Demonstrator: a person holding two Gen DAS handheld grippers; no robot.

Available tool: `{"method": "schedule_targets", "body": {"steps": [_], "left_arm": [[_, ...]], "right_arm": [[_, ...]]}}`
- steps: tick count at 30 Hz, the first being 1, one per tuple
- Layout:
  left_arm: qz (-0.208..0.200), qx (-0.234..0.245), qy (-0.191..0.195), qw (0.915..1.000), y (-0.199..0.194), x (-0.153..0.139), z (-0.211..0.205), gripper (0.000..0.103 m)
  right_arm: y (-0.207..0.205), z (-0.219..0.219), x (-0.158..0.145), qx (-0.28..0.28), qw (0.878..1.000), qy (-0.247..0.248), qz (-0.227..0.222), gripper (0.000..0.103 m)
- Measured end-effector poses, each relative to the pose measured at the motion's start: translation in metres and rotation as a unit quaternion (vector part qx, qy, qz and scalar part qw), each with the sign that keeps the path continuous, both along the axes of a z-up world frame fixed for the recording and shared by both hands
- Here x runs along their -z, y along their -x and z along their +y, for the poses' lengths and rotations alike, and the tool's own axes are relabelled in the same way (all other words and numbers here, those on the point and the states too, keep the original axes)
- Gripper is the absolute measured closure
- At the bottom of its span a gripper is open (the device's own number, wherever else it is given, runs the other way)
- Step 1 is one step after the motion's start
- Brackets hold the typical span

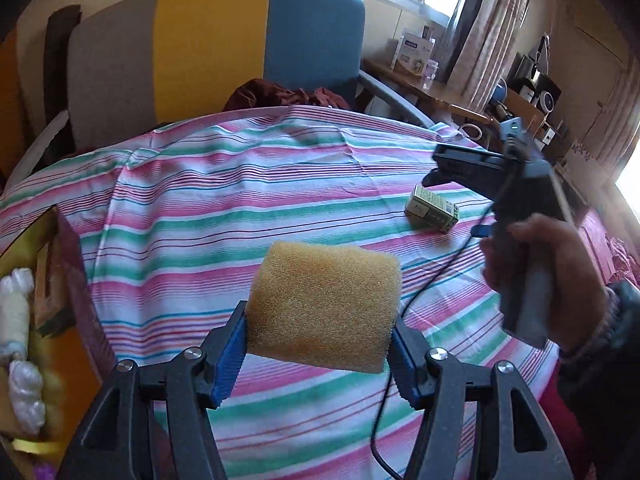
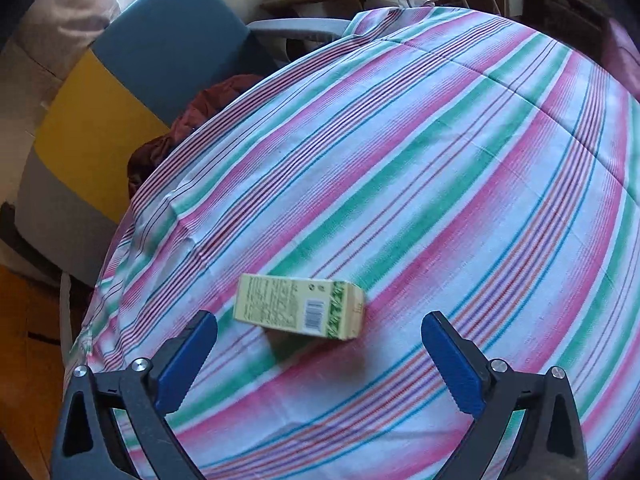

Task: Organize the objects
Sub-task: 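Grasp the yellow sponge with the left tool while the right tool grasps the green carton, then lower the yellow sponge into the gold tray and release it with the left tool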

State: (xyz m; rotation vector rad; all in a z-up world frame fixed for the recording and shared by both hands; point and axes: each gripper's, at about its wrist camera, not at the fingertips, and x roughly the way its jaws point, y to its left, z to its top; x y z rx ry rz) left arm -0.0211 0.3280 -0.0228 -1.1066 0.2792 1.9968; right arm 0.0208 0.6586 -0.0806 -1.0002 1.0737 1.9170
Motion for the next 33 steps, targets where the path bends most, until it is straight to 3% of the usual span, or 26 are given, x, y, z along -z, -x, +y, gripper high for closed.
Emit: {"method": "schedule_targets", "body": {"steps": [7,9,14,18,21,28,30,33], "left_arm": [[-0.008,-0.018,-0.009,0.9998,0.000,-0.004,-0.031,0.040],[-0.010,-0.023,-0.012,0.9996,0.000,-0.004,-0.038,0.040],[-0.014,-0.035,-0.018,0.9991,-0.003,-0.003,-0.053,0.040],[-0.014,-0.042,-0.020,0.9988,-0.006,-0.002,-0.064,0.040],[-0.007,-0.048,-0.018,0.9987,-0.009,-0.003,-0.072,0.040],[0.020,-0.079,-0.016,0.9966,-0.016,-0.012,-0.104,0.040],[0.029,-0.095,-0.019,0.9949,-0.016,-0.016,-0.117,0.040],[0.038,-0.128,-0.027,0.9907,-0.012,-0.021,-0.142,0.040]], "right_arm": [[0.035,0.001,0.014,-0.012,0.999,-0.008,-0.041,0.002],[0.042,-0.001,0.014,-0.029,0.997,-0.032,-0.068,0.027],[0.044,-0.018,0.010,-0.101,0.992,-0.040,-0.071,0.027],[0.030,-0.041,0.013,-0.157,0.986,-0.006,-0.053,0.027],[0.027,-0.069,0.013,-0.213,0.976,0.004,-0.050,0.027],[0.016,-0.140,0.016,-0.337,0.940,-0.026,-0.049,0.027],[0.018,-0.153,0.019,-0.353,0.932,-0.060,-0.054,0.027],[0.015,-0.159,0.020,-0.361,0.929,-0.069,-0.047,0.027]]}}
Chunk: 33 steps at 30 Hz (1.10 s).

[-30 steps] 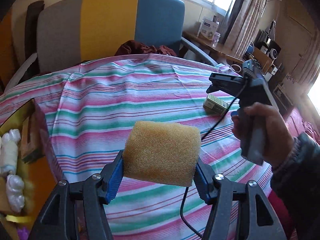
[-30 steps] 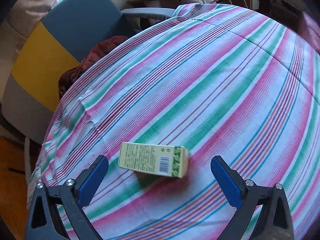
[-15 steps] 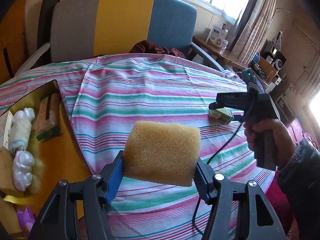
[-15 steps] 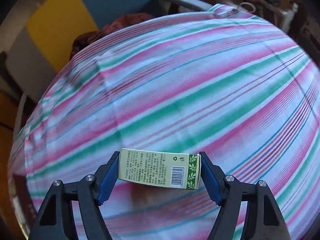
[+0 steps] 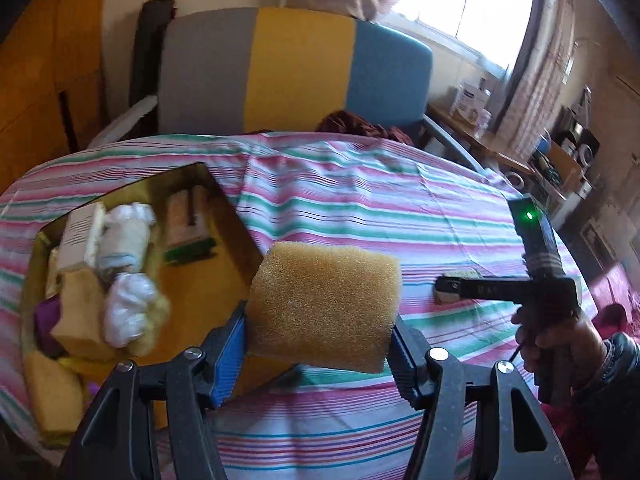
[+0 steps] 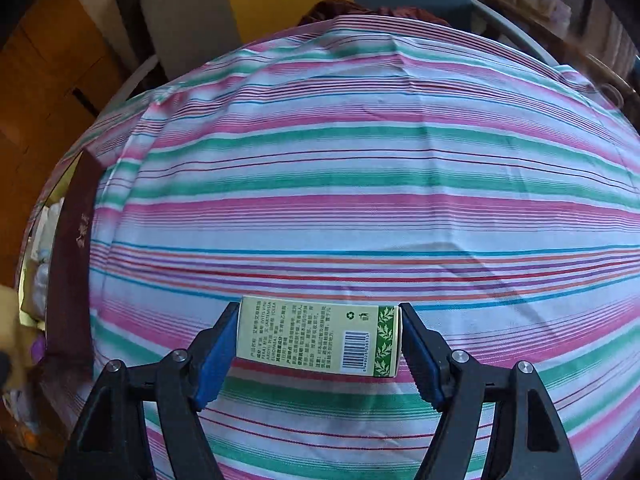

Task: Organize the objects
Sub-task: 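Lower the yellow sponge into the gold tray and release it with the left tool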

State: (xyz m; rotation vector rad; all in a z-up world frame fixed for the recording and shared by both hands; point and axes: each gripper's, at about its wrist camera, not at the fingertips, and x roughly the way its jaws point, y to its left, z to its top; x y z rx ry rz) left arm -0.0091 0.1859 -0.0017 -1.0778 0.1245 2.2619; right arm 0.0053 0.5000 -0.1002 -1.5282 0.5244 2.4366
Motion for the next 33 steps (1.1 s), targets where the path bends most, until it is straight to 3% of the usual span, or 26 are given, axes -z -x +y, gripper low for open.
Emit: {"method": "schedule_targets", "body": {"steps": [9,13,22,33], "left_arm": [[0.001,-0.136,-0.004,0.9908,0.014,0.000,-0.114,0.040],[-0.015,-0.158,-0.019,0.9872,0.015,0.007,-0.143,0.040],[-0.028,-0.123,-0.016,0.9918,0.029,0.020,-0.106,0.040],[-0.072,-0.114,0.038,0.9902,0.057,0.061,-0.073,0.038]], "right_arm": [[-0.004,-0.005,0.001,-0.016,0.999,-0.030,0.005,0.028],[-0.002,-0.007,0.000,-0.017,0.999,-0.035,0.005,0.028],[-0.002,-0.007,-0.001,-0.021,0.999,-0.040,0.005,0.028],[0.000,-0.011,0.000,-0.031,0.998,-0.053,0.000,0.029]]}}
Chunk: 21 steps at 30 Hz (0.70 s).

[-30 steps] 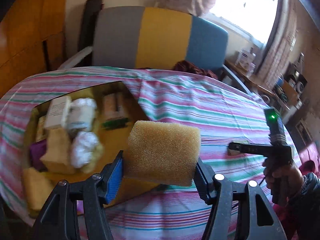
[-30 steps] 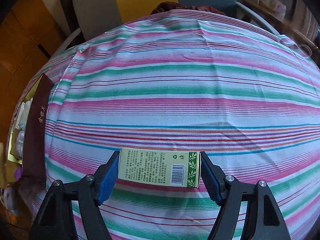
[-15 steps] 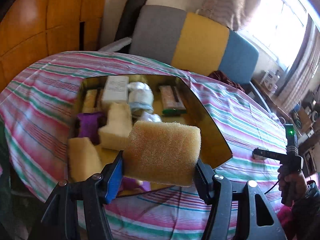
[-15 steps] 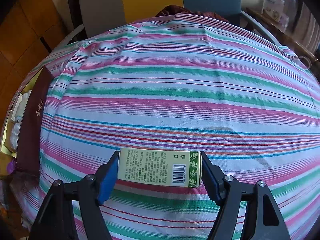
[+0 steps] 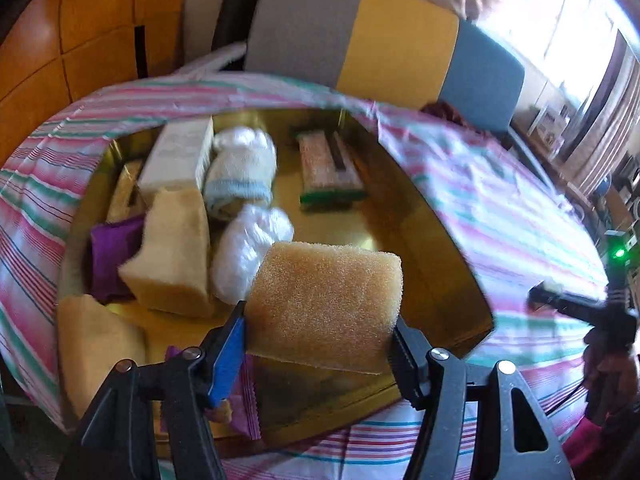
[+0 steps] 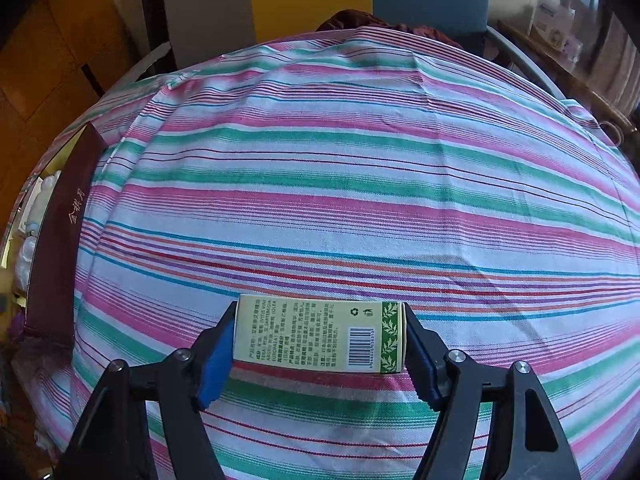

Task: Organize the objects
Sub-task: 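Lower the yellow sponge into the gold tray and release it with the left tool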

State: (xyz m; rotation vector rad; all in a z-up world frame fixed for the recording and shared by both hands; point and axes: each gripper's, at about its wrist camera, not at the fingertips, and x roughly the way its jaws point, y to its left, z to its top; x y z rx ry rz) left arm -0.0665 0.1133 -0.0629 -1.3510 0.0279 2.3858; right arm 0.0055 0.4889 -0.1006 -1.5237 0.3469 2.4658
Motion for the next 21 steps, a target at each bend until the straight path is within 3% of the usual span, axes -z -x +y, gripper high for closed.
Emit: {"method": "schedule_targets", "body": {"steps": [4,9,21], "left_arm": [[-0.026,0.000,0.016,0.9995,0.003,0.020,0.001,0.032],[-0.018,-0.013,0.014,0.9997,0.001,0.018,-0.009,0.022],[0.052,-0.024,0.027,0.9980,-0.023,-0.017,-0.023,0.021]], "right_arm": [[0.000,0.000,0.000,-0.001,1.000,-0.001,0.000,0.030],[-0.001,0.001,0.000,-0.002,1.000,-0.001,-0.001,0.030],[-0.002,-0.002,-0.002,-0.001,1.000,-0.009,-0.001,0.030]]}}
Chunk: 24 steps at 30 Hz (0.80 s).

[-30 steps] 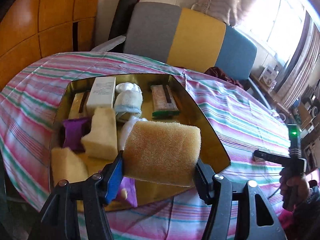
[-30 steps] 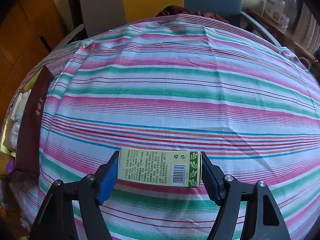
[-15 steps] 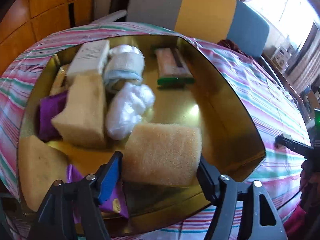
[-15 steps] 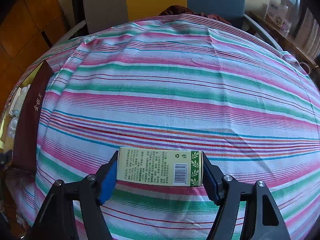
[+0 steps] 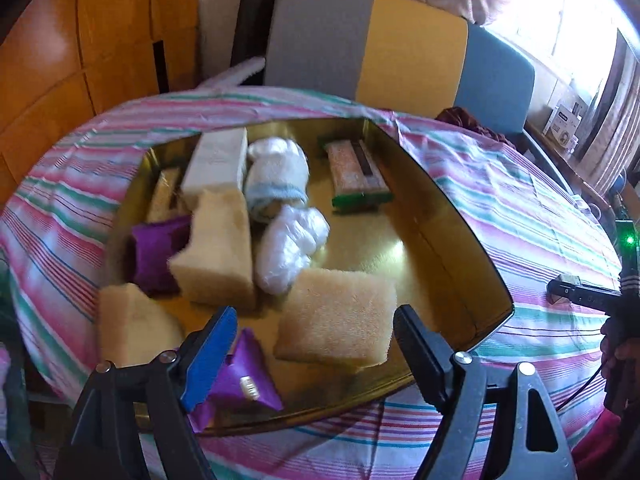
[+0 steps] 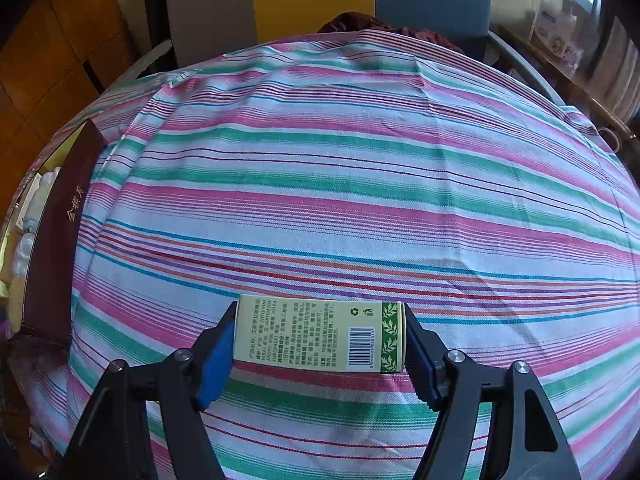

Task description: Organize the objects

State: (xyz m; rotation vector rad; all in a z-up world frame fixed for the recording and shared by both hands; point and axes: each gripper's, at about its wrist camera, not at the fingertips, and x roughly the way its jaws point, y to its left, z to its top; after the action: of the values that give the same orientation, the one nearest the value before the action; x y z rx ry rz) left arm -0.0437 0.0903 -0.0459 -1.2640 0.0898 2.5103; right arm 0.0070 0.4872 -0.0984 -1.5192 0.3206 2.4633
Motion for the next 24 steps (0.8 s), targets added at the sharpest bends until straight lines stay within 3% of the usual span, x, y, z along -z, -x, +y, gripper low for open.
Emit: {"method": "schedule_targets", "body": {"steps": [9,14,18,24], "left_arm": [[0.030,-0.009,0.003,0.9995,-0.012,-0.020,-0.007,0.021],[0.044,-0.009,-0.003,0.9990,-0.016,-0.029,-0.013,0.021],[0.044,-0.012,-0.009,0.9989,-0.016,-0.031,-0.019,0.021],[0.043,-0.020,-0.016,0.9988,-0.016,-0.031,-0.029,0.021]], "right_arm": [[0.001,-0.005,-0.002,-0.002,1.000,-0.017,-0.001,0.030],[0.003,-0.013,-0.018,-0.003,1.000,-0.019,0.014,0.030],[0.014,-0.044,-0.043,-0.035,0.998,-0.007,0.046,0.030],[0.043,-0.125,-0.082,-0.119,0.988,0.007,0.093,0.030]]}}
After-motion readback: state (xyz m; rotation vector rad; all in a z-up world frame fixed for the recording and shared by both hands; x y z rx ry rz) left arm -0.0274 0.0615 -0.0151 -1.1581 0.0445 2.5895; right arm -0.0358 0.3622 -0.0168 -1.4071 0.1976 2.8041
